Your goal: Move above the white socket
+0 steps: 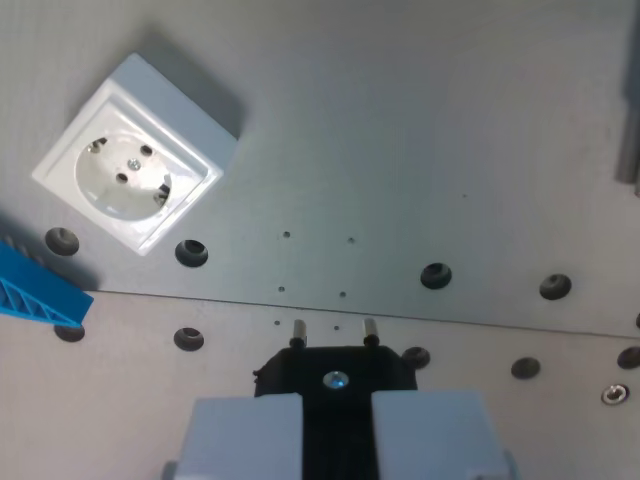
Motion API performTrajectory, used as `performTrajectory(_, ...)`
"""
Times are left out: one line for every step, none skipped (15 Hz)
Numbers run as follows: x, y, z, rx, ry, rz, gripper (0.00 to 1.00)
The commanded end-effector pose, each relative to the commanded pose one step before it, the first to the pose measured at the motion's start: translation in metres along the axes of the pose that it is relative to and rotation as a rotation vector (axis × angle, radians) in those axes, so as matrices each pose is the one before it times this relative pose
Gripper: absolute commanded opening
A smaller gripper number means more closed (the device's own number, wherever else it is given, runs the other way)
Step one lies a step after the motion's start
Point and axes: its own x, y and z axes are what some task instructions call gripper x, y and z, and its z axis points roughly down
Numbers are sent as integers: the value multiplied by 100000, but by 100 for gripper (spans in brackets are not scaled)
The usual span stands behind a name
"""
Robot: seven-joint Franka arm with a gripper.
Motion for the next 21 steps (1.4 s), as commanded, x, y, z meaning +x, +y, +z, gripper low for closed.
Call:
performTrajectory(-227, -721, 1347, -760, 9256, -24838, 0)
performTrajectory(36, -236, 319, -14, 81, -2676, 0)
performTrajectory(44, -244, 339, 37, 127, -2222, 0)
performTrajectory(50, -253, 354, 85, -15, -2171, 0)
performTrajectory(50, -265, 370, 9, 268, -2527, 0)
performTrajectory(50, -276, 385, 11, 187, -2711, 0)
performTrajectory(50, -285, 391, -1, 230, -2151, 0)
performTrajectory(52, -292, 392, 11, 33, -2007, 0)
performTrajectory(53, -295, 392, -72, 359, -2354, 0)
performTrajectory(54, -296, 393, -112, 374, -2349, 0)
performTrajectory(56, -294, 390, -58, -26, -1714, 0)
performTrajectory(60, -291, 387, -179, 322, -2201, 0)
performTrajectory(63, -292, 385, -227, 238, -2238, 0)
performTrajectory(70, -287, 379, -133, -42, -1415, 0)
performTrajectory(82, -284, 371, -126, 111, -1832, 0)
performTrajectory(92, -278, 365, -63, -73, -1702, 0)
performTrajectory(103, -266, 358, -85, -144, -1322, 0)
performTrajectory(111, -254, 351, -84, 33, -1275, 0)
performTrajectory(112, -241, 344, -73, -140, -1474, 0)
performTrajectory(113, -228, 337, -249, -14, -877, 0)
performTrajectory(101, -183, 282, -166, -53, -1276, 0)
